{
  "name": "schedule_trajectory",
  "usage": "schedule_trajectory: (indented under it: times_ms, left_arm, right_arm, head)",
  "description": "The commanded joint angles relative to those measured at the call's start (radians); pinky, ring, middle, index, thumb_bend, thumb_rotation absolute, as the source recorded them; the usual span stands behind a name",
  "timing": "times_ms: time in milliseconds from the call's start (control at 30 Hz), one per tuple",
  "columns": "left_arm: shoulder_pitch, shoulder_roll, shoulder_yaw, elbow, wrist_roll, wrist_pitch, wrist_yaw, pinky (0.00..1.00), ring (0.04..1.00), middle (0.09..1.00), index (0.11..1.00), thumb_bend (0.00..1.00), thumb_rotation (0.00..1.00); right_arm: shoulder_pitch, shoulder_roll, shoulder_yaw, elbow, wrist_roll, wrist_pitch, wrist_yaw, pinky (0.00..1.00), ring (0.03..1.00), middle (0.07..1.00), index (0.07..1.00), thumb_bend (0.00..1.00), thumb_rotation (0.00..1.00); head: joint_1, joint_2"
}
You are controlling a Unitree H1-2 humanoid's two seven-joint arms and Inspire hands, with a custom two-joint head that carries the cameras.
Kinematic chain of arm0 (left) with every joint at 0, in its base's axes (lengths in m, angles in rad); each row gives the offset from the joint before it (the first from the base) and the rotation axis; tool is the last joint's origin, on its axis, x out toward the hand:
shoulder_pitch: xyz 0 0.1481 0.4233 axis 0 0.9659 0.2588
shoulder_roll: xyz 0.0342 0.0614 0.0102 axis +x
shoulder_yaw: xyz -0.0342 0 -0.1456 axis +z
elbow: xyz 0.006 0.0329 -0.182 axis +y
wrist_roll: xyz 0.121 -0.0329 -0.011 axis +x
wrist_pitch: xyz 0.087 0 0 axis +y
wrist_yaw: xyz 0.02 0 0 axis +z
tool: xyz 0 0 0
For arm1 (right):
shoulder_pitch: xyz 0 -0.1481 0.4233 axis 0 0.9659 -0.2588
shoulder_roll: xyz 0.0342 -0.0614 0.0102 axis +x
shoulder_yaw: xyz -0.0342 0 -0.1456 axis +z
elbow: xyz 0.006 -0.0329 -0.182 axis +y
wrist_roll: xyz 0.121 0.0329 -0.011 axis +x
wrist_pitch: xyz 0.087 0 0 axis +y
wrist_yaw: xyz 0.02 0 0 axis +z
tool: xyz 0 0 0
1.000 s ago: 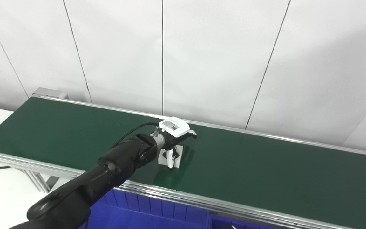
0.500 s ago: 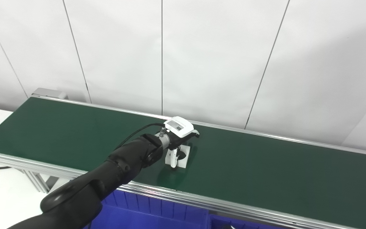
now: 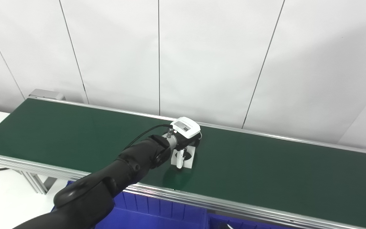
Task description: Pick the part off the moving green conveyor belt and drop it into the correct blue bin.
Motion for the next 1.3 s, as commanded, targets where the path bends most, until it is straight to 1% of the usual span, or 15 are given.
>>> schedule_trajectory:
  times_ms: [0,33,67,133,200,500,633,700,867,933,1033,1100,1167,1200,1267]
  left_arm:
    - [-0.014,0.019,-0.014,0.014,0.004,0.038,-0.054,0.18,0.256,0.359,0.492,0.52,0.01]
    - [-0.019,0.021,-0.019,0.004,0.008,0.048,-0.087,0.19,0.265,0.388,0.494,0.52,0.0]
    - [-0.023,0.022,-0.024,-0.004,0.01,0.055,-0.11,0.19,0.265,0.391,0.494,0.52,0.0]
    - [-0.036,0.023,-0.038,-0.024,0.018,0.091,-0.195,0.2,0.279,0.407,0.495,0.52,0.0]
    - [-0.041,0.025,-0.046,-0.043,0.017,0.114,-0.243,0.2,0.293,0.412,0.496,0.52,0.0]
    - [-0.043,0.047,-0.064,-0.107,0.021,0.126,-0.292,0.26,0.351,0.44,0.502,0.52,0.0]
    - [-0.04,0.057,-0.058,-0.137,0.017,0.128,-0.309,0.24,0.329,0.442,0.492,0.53,0.0]
    - [-0.038,0.069,-0.054,-0.178,0.018,0.139,-0.332,0.25,0.343,0.452,0.493,0.53,0.0]
    - [-0.046,0.101,-0.026,-0.315,-0.003,0.169,-0.465,0.27,0.359,0.443,0.507,0.53,0.0]
    - [-0.054,0.112,-0.012,-0.367,-0.008,0.177,-0.515,0.32,0.415,0.457,0.508,0.53,0.0]
    - [-0.059,0.13,0.015,-0.443,-0.018,0.172,-0.565,0.36,0.45,0.47,0.507,0.53,0.0]
    - [-0.059,0.144,0.039,-0.495,-0.031,0.171,-0.604,0.4,0.486,0.522,0.466,0.52,0.0]
    - [-0.056,0.16,0.062,-0.55,-0.042,0.176,-0.644,0.42,0.507,0.533,0.459,0.52,0.0]
    - [-0.053,0.169,0.071,-0.577,-0.043,0.18,-0.663,0.44,0.527,0.514,0.471,0.52,0.0]
    - [-0.041,0.19,0.093,-0.637,-0.052,0.179,-0.693,0.46,0.537,0.532,0.468,0.52,0.0]
  right_arm:
    - [-0.008,0.012,0.001,-0.026,0.006,-0.015,-0.004,0.87,0.877,0.862,0.861,0.86,1.0]
    - [-0.008,0.011,0.003,-0.028,0.004,-0.015,-0.006,0.87,0.875,0.861,0.861,0.86,1.0]
    - [-0.008,0.011,0.004,-0.03,0.002,-0.015,-0.007,0.87,0.874,0.861,0.862,0.85,1.0]
    - [-0.008,0.012,0.003,-0.029,0.005,-0.015,-0.004,0.87,0.874,0.86,0.862,0.85,1.0]
    - [-0.009,0.013,0.0,-0.028,0.008,-0.015,0.0,0.87,0.876,0.86,0.863,0.86,1.0]
    - [-0.009,0.014,0.001,-0.029,0.003,-0.016,-0.009,0.87,0.874,0.853,0.86,0.87,1.0]
    - [-0.008,0.012,0.001,-0.033,0.002,-0.016,-0.009,0.88,0.873,0.853,0.86,0.86,1.0]
    - [-0.006,0.011,-0.001,-0.037,0.007,-0.015,-0.003,0.87,0.873,0.853,0.861,0.86,1.0]
    - [-0.01,0.001,-0.001,-0.032,0.003,-0.015,-0.005,0.87,0.869,0.852,0.862,0.86,1.0]
    - [-0.013,-0.001,-0.006,-0.026,0.009,-0.015,0.003,0.87,0.87,0.852,0.863,0.86,1.0]
    - [-0.017,-0.004,-0.017,-0.024,0.023,-0.016,0.022,0.87,0.872,0.854,0.865,0.86,1.0]
    - [-0.018,-0.005,-0.024,-0.025,0.027,-0.015,0.032,0.87,0.881,0.859,0.869,0.88,1.0]
    - [-0.02,-0.007,-0.03,-0.024,0.028,-0.015,0.041,0.87,0.884,0.861,0.871,0.87,1.0]
    - [-0.021,-0.008,-0.032,-0.023,0.028,-0.015,0.044,0.87,0.888,0.864,0.873,0.87,1.0]
    - [-0.022,-0.011,-0.034,-0.022,0.024,-0.015,0.044,0.88,0.891,0.867,0.872,0.87,1.0]
  head:
    - [0.001,0.002]
    - [0.001,0.004]
    - [0.001,0.004]
    - [0.002,0.006]
    - [0.002,0.006]
    - [0.001,0.011]
    - [0.005,0.014]
    - [0.013,0.016]
    - [0.044,0.018]
    - [0.055,0.018]
    - [0.074,0.02]
    - [0.082,0.024]
    - [0.09,0.027]
    - [0.09,0.027]
    - [0.093,0.03]
